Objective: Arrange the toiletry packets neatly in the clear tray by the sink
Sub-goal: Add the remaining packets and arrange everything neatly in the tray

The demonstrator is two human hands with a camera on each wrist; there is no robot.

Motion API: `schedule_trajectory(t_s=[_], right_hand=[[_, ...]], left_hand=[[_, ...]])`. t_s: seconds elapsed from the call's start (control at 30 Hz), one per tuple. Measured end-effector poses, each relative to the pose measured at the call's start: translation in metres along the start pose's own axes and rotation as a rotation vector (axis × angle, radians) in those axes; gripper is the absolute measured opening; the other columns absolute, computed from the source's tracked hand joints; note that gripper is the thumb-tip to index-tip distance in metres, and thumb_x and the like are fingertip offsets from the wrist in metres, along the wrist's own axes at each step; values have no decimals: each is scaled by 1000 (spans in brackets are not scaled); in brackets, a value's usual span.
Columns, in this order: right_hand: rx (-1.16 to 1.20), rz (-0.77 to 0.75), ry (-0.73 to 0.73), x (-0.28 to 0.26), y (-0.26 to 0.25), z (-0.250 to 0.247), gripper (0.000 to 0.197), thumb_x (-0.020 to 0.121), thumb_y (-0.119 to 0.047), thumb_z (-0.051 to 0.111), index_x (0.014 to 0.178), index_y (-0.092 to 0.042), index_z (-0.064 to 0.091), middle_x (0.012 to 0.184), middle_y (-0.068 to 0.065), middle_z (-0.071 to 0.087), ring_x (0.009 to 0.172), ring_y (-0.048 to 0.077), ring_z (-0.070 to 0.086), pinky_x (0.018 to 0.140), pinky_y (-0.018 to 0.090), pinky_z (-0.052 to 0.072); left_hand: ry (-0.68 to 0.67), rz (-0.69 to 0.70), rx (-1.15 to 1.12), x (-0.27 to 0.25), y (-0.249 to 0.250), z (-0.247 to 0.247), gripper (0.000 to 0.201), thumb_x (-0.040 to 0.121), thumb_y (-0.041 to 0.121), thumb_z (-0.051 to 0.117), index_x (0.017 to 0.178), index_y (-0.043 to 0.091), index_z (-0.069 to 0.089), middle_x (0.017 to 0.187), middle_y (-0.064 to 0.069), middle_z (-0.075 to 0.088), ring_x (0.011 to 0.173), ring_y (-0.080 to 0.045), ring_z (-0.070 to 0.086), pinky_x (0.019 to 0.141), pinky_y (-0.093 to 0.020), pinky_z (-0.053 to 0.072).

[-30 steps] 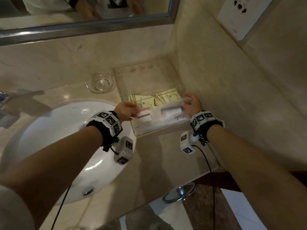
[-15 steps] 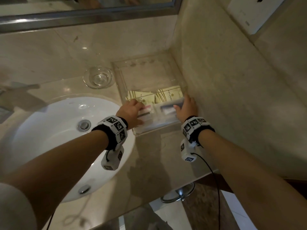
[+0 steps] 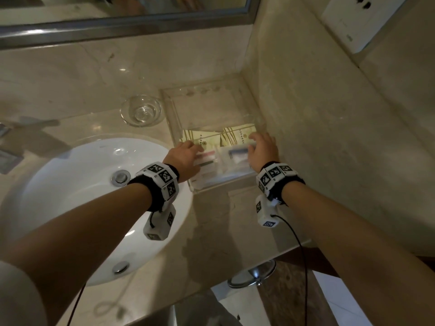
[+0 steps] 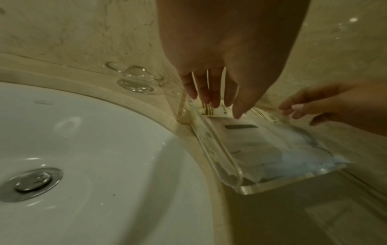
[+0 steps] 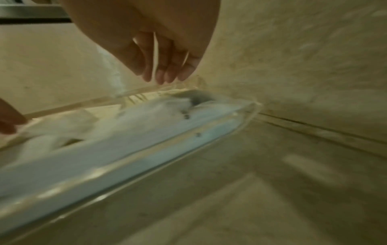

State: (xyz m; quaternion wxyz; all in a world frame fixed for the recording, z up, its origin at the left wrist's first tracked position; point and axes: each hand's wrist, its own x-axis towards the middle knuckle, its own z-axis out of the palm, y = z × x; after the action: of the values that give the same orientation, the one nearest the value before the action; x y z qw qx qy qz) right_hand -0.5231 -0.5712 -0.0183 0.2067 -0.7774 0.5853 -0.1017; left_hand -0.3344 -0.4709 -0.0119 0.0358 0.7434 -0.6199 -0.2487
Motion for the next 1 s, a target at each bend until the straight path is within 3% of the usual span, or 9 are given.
schedule_trajectory(t_s=[0.17,0.37,0.53,0.7,0.8,0.9,1.0], right_hand=[[172,-133,-152,0,-35,15,28,94,-8,45,115,-6,63,121,12,60,116,26,53,101,37,44],[-1,0,-290,5,-66,36,34,96,-18,41,126,-15,57,127,13,60,120,32,53,104,42,42],[-88,90,-269,6,-81,36,35,96,-21,42,130,-15,52,127,14,59,121,33,48,103,40,40],[178,207,-322,6,-83,39,36,95,-10,39,130,-13,51,133,14,52,122,33,49,105,42,41],[350,273,-328,5,-83,39,40,90,5,37,125,-9,49,133,15,51,123,31,49,102,34,41],[382,290,-331,5,-84,34,43,88,10,34,127,-2,47,134,17,49,125,31,47,100,31,38],[341,308,-322,6,-86,33,43,90,7,36,130,-2,45,137,16,48,126,32,46,104,35,37]], left_hand=[[93,-40,-76,-7,-19,-7,36,90,17,50,125,14,53,134,-8,51,123,-29,42,102,-35,36],[-64,43,55,-12,-35,-11,50,94,21,44,143,18,33,155,-1,26,136,-27,30,112,-35,27],[-58,62,33,-9,-38,-11,49,94,21,44,142,15,35,149,-3,38,134,-26,33,110,-35,30],[-25,85,6,-7,-43,-13,43,94,19,44,137,16,44,142,-6,46,131,-26,37,109,-34,31],[7,108,-12,-5,-44,-14,41,94,18,43,134,16,48,142,-4,47,132,-24,38,110,-33,31],[20,134,-20,-3,-44,-14,40,94,17,43,133,17,49,144,-1,46,134,-22,37,112,-32,30],[6,142,-5,-3,-43,-13,40,94,16,42,133,17,51,145,0,46,133,-24,38,111,-33,32]])
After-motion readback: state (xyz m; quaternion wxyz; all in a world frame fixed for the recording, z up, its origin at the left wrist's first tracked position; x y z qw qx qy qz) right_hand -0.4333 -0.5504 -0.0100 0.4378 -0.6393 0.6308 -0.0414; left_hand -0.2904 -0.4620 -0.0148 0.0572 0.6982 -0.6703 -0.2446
